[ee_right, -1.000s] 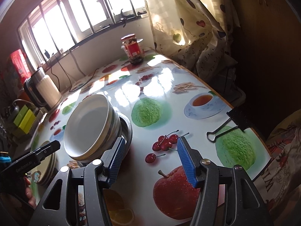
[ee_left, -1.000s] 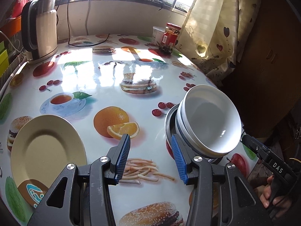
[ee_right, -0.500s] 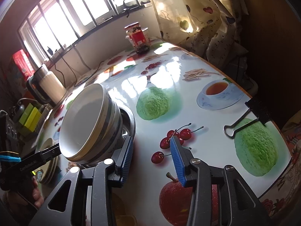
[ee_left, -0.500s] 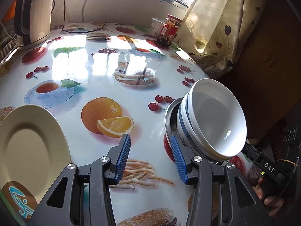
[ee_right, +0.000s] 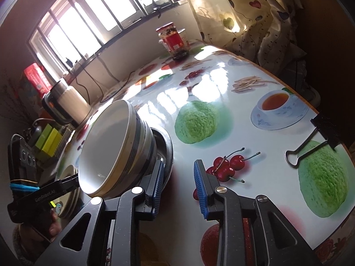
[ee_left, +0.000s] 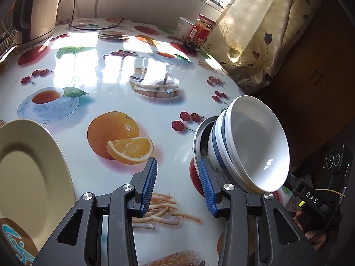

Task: Organize plates and bowls
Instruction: 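Close both grippers on the rim of the whole plate-and-bowl stack, then lift and carry the stack with both grippers toward the beige plate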

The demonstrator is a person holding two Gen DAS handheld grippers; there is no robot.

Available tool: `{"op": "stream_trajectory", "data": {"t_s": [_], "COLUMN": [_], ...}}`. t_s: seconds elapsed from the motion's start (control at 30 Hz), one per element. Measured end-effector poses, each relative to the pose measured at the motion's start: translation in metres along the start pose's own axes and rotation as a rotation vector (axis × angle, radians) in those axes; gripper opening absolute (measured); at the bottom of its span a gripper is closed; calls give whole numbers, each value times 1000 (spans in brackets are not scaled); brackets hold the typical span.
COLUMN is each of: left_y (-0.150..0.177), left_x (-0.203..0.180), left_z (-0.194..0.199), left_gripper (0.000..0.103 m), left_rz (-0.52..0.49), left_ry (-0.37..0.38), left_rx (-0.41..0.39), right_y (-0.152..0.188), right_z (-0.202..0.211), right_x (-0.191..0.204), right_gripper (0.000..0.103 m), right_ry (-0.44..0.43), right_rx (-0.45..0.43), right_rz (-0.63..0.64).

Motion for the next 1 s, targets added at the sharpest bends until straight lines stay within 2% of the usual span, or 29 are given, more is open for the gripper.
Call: {"op": "stream_trajectory", "data": {"t_s": [0.33, 0.43, 0.57, 0.73, 0.83, 1.0], "left_y": [2, 2, 0, -2, -3, -4], "left_x": [4, 3, 1, -3, -4, -4], "left_z": [-6, -7, -8, -9, -10, -11], "left_gripper": [40, 40, 30, 24, 16, 12], "left_rz": [69, 73, 73, 65, 70, 74], "left_ry": [103, 110, 131, 131, 155, 167], "left_rx": [37, 40, 43, 39, 39, 36], "right_y": [-3, -3, -4, -5, -6, -6], "right_z": [-7, -9, -11, -11, -12, -12], "right_x": [2, 2, 4, 3, 3, 1], "right_gripper": [19, 15, 11, 11, 11, 11], "right_ry": [-38, -59, -74, -86, -98, -105], "right_rx": [19, 25, 33, 33, 37, 38], "right_rz": [-4, -10, -2, -10, -19, -6]}}
Point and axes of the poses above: each gripper's, at about its wrist camera, not at the fingertips, and z roughly against the way its jaws point, x to its left, y to its underside, the point moved 4 cm from there along -z, roughly the way its jaws point, and after that the axes turned 3 degrees about y, right-handed, at the moved point
